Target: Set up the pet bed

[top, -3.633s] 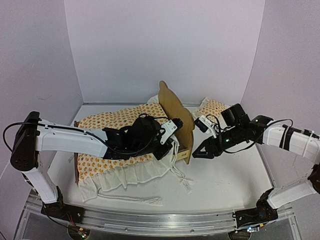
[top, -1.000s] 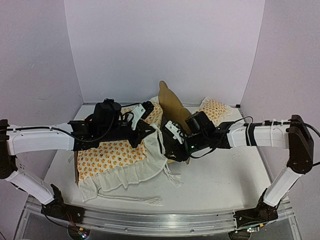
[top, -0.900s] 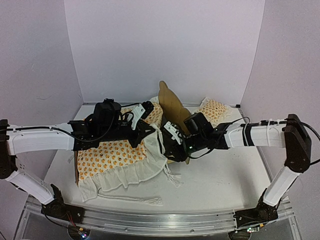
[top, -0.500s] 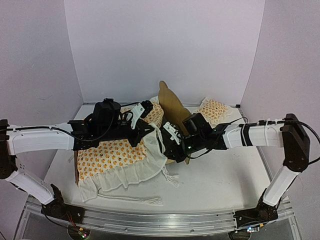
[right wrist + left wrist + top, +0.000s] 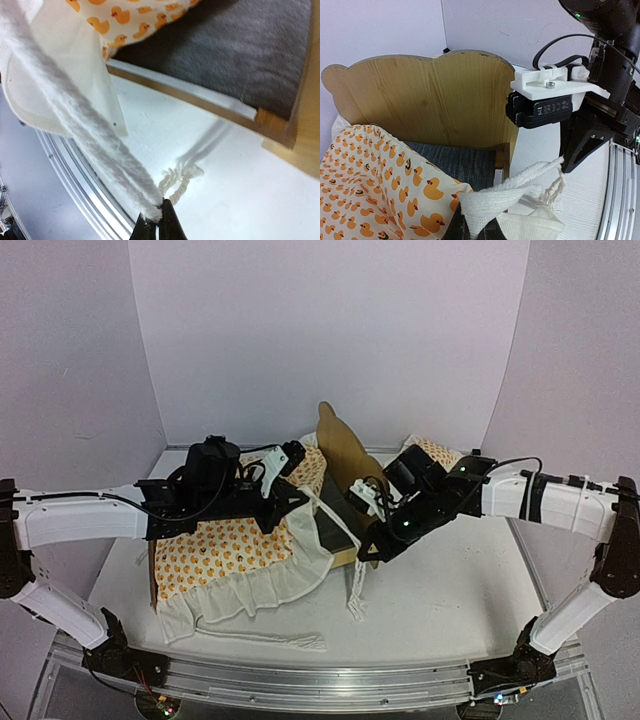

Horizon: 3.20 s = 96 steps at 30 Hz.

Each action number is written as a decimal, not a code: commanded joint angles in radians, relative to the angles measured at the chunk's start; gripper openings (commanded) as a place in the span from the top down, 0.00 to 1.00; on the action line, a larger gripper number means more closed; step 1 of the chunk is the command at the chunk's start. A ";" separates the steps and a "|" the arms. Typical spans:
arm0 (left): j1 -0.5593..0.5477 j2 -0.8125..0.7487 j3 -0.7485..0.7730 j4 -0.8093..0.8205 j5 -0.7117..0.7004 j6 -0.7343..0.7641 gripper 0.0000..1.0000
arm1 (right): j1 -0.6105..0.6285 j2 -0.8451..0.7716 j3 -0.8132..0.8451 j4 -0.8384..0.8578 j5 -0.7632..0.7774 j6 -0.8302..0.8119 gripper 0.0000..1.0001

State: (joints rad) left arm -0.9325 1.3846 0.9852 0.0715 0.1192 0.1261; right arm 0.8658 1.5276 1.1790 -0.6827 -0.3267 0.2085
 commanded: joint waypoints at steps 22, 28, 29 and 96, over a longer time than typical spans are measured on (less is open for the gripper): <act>0.008 0.092 0.045 0.060 0.036 -0.022 1.00 | 0.099 -0.078 0.003 -0.055 -0.297 0.239 0.42; 0.008 0.089 0.045 0.062 0.059 -0.014 1.00 | 0.099 -0.073 0.031 -0.247 0.224 -0.069 0.45; 0.008 0.088 0.047 0.063 0.069 -0.014 1.00 | 0.099 -0.062 0.038 -0.227 0.240 -0.097 0.49; 0.033 -0.081 -0.012 0.085 -0.077 0.026 1.00 | 0.098 0.130 -0.196 0.728 0.229 -0.126 1.00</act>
State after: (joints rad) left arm -0.9085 1.3544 0.9844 0.1059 0.0498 0.1417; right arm 0.9665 1.7050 0.9943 -0.0051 -0.1516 0.0940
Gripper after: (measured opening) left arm 0.036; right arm 0.078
